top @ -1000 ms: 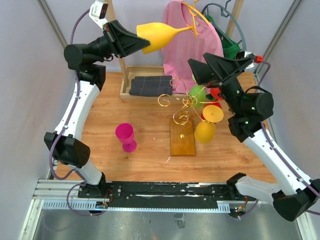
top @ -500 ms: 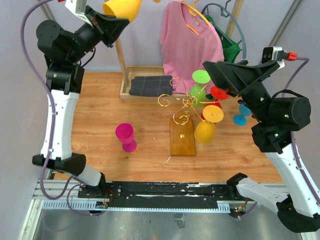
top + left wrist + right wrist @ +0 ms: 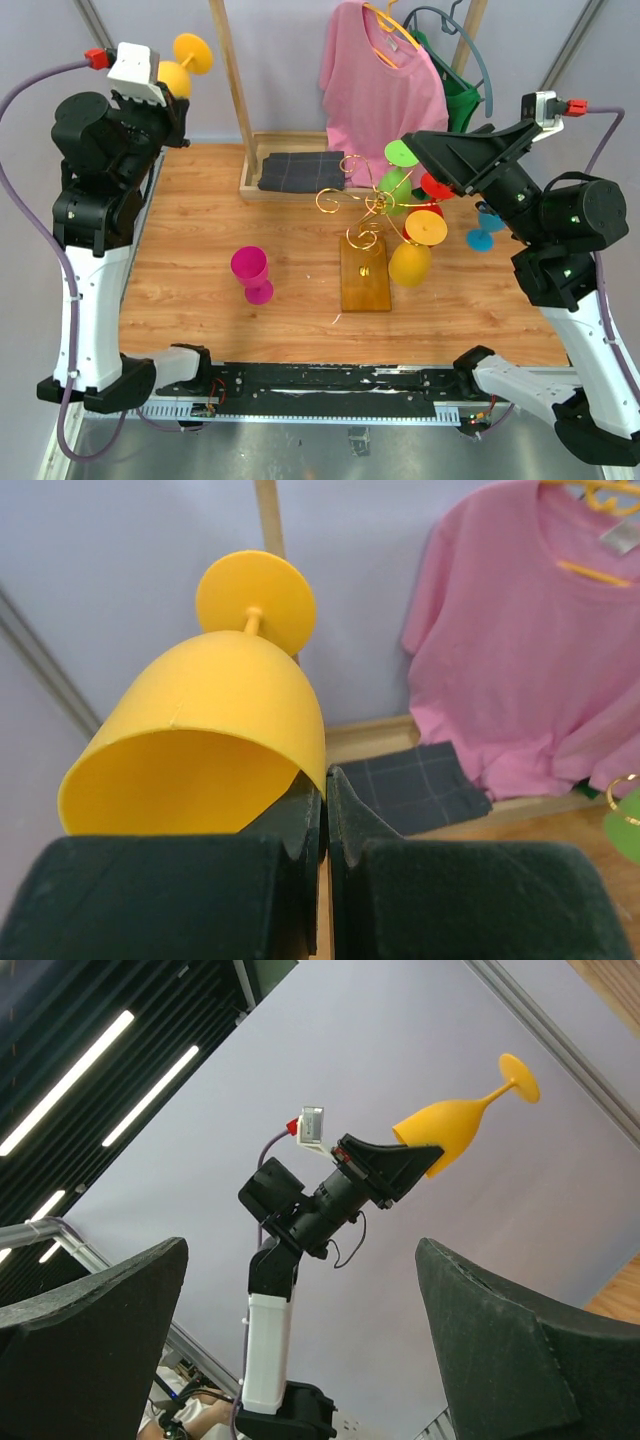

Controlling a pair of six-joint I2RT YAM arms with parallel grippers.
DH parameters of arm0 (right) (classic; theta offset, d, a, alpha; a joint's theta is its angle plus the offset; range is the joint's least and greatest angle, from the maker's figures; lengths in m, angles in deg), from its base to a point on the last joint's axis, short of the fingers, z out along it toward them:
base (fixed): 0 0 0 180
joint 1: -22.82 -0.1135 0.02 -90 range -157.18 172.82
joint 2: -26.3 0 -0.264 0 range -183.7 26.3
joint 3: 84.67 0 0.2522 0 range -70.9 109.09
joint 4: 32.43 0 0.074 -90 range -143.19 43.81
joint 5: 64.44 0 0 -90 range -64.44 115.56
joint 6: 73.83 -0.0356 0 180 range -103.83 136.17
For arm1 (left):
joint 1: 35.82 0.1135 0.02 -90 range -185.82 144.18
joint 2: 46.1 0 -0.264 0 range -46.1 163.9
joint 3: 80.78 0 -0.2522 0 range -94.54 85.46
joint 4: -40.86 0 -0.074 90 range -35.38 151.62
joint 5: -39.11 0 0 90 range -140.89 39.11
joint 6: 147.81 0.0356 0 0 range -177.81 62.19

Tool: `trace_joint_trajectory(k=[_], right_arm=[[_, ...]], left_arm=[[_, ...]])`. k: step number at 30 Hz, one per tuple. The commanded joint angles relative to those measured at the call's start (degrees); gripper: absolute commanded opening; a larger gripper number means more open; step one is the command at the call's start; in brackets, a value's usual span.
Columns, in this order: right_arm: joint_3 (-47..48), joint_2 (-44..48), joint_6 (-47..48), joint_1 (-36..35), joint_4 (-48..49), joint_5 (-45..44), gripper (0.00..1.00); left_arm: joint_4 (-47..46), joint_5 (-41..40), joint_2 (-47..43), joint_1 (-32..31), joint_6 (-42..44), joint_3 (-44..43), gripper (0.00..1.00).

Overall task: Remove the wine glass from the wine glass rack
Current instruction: Place the wine glass at the center of the board.

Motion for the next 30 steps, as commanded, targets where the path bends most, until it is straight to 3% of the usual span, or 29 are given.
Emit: trace_joint_trajectory(k=[1, 6, 13, 22, 30], right_arm=[[2.5, -0.1, 2.5, 0.7, -3.1, 1.6, 0.99], [2.4, 0.9, 3.6, 0.7, -6.7, 0.5, 0.98], [1.2, 3.0, 4.0, 0.7, -9.1, -1.1, 0.99], [0.1, 4.8, 4.2, 0.7, -11.5, -2.4, 0.99], [3.8, 3.4, 8.3, 0.7, -24.6, -3.6, 0.98]], left_arm=[[13.2, -5.6, 1.2, 0.2, 0.6, -1.4, 0.0], [24.9, -5.2, 3.8, 1.1, -3.0, 1.5, 0.0], [25.3, 3.0, 5.0, 6.5, -6.8, 12.7, 0.0], [25.3, 10.8, 11.4, 9.4, -8.1, 16.9, 0.0], [27.2, 7.3, 17.2, 9.4, -4.8, 18.6, 0.0]])
